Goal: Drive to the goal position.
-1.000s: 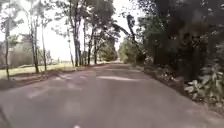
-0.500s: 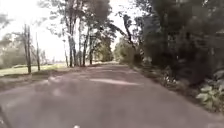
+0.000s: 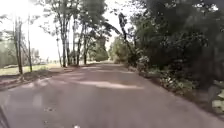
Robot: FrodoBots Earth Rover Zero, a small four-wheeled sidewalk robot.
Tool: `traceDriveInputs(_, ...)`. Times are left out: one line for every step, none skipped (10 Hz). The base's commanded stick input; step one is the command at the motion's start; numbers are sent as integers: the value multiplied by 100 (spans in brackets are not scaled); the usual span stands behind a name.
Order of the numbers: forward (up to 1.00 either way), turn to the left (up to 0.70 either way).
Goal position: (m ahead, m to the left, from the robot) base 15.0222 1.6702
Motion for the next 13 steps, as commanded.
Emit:
traceDriveInputs(100, -6)
traceDriveInputs(100, -6)
traceDriveInputs(100, -6)
traceDriveInputs(100, -6)
traceDriveInputs(100, -6)
traceDriveInputs(100, -6)
traceDriveInputs(100, -6)
traceDriveInputs(100, -6)
traceDriveInputs(100, -6)
traceDriveInputs(100, -6)
traceDriveInputs(100, -6)
traceDriveInputs(100, -6)
traceDriveInputs(100, -6)
